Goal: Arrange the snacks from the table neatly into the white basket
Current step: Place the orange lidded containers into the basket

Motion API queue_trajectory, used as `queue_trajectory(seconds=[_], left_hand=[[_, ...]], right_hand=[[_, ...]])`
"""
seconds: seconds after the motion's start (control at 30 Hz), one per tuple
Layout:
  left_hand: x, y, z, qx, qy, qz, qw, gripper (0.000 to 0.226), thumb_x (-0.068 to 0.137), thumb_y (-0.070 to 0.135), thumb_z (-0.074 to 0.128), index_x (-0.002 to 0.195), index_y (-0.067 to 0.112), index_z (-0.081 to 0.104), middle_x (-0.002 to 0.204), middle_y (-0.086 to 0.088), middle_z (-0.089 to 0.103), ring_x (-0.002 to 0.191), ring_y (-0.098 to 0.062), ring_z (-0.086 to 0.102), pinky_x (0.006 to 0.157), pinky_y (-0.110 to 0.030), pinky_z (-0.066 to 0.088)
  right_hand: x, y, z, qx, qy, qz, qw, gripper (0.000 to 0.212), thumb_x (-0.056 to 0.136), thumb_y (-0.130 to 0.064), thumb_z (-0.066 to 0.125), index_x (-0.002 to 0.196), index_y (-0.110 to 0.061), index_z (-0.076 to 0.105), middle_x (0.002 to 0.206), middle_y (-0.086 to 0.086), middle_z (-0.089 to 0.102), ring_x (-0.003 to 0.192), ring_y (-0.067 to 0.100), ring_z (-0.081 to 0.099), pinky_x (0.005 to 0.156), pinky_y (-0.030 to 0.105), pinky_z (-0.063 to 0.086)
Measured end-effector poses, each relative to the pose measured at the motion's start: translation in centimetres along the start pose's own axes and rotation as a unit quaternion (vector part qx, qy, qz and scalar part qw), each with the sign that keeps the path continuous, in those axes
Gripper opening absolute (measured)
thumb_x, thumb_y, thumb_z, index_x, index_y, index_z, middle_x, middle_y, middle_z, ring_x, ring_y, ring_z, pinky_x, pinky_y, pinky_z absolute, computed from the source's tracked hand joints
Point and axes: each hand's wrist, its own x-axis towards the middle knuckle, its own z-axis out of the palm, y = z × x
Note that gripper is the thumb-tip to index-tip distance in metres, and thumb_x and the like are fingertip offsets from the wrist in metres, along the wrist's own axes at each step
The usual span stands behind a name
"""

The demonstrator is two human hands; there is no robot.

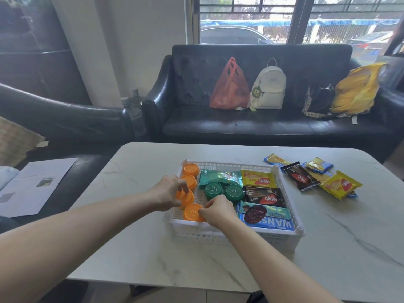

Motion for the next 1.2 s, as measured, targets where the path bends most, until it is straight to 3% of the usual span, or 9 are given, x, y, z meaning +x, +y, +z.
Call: queue_trajectory(seconds=[0.13, 0.4, 0.63, 0.87, 1.1, 1.2], left_hand=[[0.0, 0.0, -0.1, -0.014, 0.004, -0.002, 1.000, 0.034, 0.082, 0.024, 0.080, 0.114, 0.022, 0.068, 0.119, -0.003, 0.061, 0.108, -0.021, 0.055, 0.092, -0.036, 0.054], [0.1, 0.0, -0.2, -0.036, 0.009, -0.019, 0.999, 0.026, 0.092, 0.027, 0.069, 0.118, 0.022, 0.070, 0.126, -0.003, 0.062, 0.106, -0.022, 0.058, 0.086, -0.030, 0.051], [-0.1, 0.3, 0.4, -0.051, 0.039, -0.036, 0.997, 0.020, 0.087, 0.025, 0.075, 0.107, 0.027, 0.075, 0.118, -0.002, 0.063, 0.101, -0.021, 0.057, 0.085, -0.032, 0.053], [-0.1, 0.9, 0.5, -0.040, 0.051, -0.044, 0.997, 0.010, 0.085, 0.024, 0.077, 0.093, 0.029, 0.077, 0.116, 0.001, 0.064, 0.099, -0.019, 0.057, 0.082, -0.031, 0.054], [-0.2, 1.6, 0.6, -0.010, 0.047, -0.052, 0.997, 0.012, 0.089, 0.024, 0.072, 0.098, 0.030, 0.075, 0.117, -0.001, 0.063, 0.106, -0.023, 0.058, 0.088, -0.039, 0.057], [-0.1, 2.3, 0.4, 0.007, 0.049, -0.041, 0.998, 0.015, 0.092, 0.029, 0.063, 0.103, 0.031, 0.072, 0.117, -0.001, 0.064, 0.108, -0.025, 0.057, 0.093, -0.042, 0.053]], right_hand=[[0.0, -0.5, 0.6, -0.009, -0.005, 0.008, 1.000, 0.038, 0.073, -0.032, 0.078, 0.105, -0.014, 0.070, 0.101, 0.005, 0.070, 0.094, 0.022, 0.067, 0.084, 0.038, 0.058], [-0.2, -1.4, 1.5, -0.012, -0.007, 0.018, 1.000, 0.049, 0.065, -0.040, 0.083, 0.105, -0.015, 0.069, 0.102, 0.005, 0.070, 0.096, 0.022, 0.067, 0.083, 0.038, 0.058], [-0.5, -1.9, 2.5, 0.000, -0.019, 0.009, 1.000, 0.054, 0.064, -0.043, 0.083, 0.107, -0.014, 0.068, 0.102, 0.007, 0.070, 0.097, 0.025, 0.068, 0.087, 0.041, 0.057], [-0.5, -1.5, 2.6, -0.016, -0.019, -0.011, 1.000, 0.050, 0.071, -0.047, 0.078, 0.105, -0.013, 0.068, 0.100, 0.007, 0.071, 0.095, 0.025, 0.068, 0.082, 0.037, 0.054], [-1.0, -1.3, 2.5, -0.046, -0.008, -0.039, 0.998, 0.041, 0.084, -0.048, 0.064, 0.104, -0.013, 0.067, 0.100, 0.006, 0.071, 0.097, 0.028, 0.067, 0.089, 0.044, 0.055], [-1.3, -1.2, 1.8, -0.092, 0.037, -0.077, 0.992, 0.034, 0.092, -0.043, 0.056, 0.099, -0.012, 0.068, 0.098, 0.009, 0.070, 0.095, 0.031, 0.067, 0.082, 0.040, 0.055]])
